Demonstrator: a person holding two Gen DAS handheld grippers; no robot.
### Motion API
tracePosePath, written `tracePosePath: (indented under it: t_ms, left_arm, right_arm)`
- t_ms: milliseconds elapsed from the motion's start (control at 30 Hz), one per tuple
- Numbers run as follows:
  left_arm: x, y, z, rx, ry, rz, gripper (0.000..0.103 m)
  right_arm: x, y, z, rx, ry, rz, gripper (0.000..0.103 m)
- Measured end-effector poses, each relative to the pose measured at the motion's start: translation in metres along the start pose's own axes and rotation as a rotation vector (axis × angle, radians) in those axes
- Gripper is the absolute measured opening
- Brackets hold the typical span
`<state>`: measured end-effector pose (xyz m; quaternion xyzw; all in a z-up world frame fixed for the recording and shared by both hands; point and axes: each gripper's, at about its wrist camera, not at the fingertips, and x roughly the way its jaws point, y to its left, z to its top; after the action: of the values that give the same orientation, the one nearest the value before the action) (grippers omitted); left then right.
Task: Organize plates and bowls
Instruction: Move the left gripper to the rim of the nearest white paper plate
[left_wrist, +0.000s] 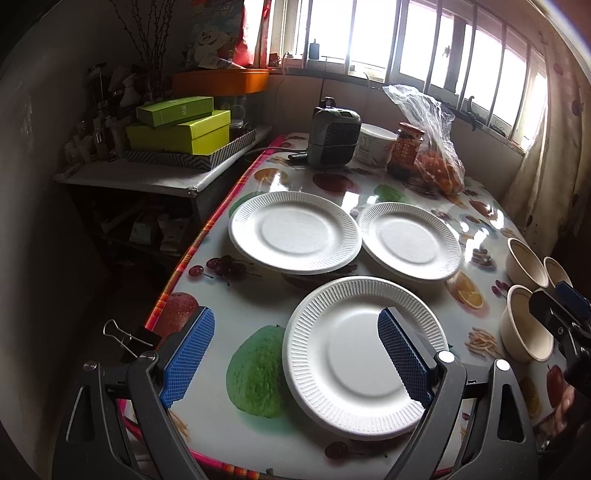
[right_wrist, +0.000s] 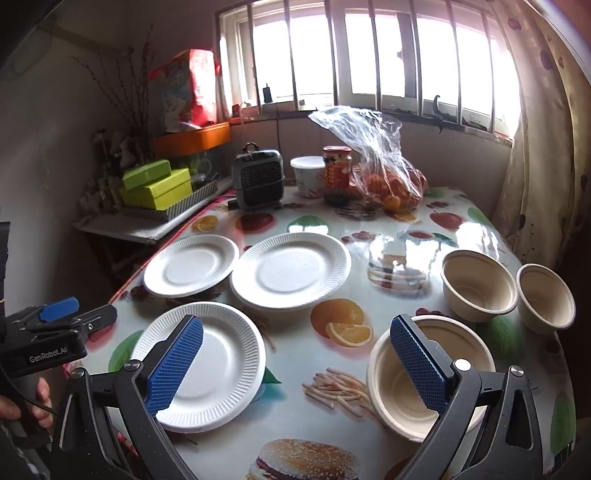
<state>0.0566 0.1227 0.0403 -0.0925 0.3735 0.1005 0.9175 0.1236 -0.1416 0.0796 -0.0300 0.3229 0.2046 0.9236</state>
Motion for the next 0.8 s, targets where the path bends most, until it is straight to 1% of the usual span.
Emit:
tracePosePath:
  t_ms: [200,300,400,533,600,700,800]
  left_arm:
    - [0.011,0.019,0.018,-0.023,0.003,0.01,0.091]
    - [0.018,0.028,0.028,-0.036,0.006,0.015,0.091]
    - [0.024,0.038,0.038,-0.054,0.013,0.013,0.09]
    - [0.034,0.052,0.048,-0.092,0.023,0.01,0.09]
    - [0.037,0.057,0.053,-0.1,0.022,0.018,0.09]
    - [0.043,0.064,0.06,-0.113,0.024,0.023,0.09]
    - [0.05,0.072,0.066,-0.137,0.036,0.013,0.088]
  right_arm:
    - [0.022,0.012,0.025,-0.018,0.014,0.054,0.103]
    - [0.036,0.013,0.039,-0.007,0.047,0.075,0.103]
    - [0.05,0.018,0.052,-0.026,0.055,0.084,0.103]
    - [0.071,0.022,0.067,-0.035,0.089,0.107,0.102]
    - [0.081,0.028,0.074,-0.055,0.099,0.116,0.1]
    - [0.095,0.037,0.085,-0.102,0.103,0.155,0.099]
    - [0.112,0.041,0.097,-0.108,0.14,0.206,0.099]
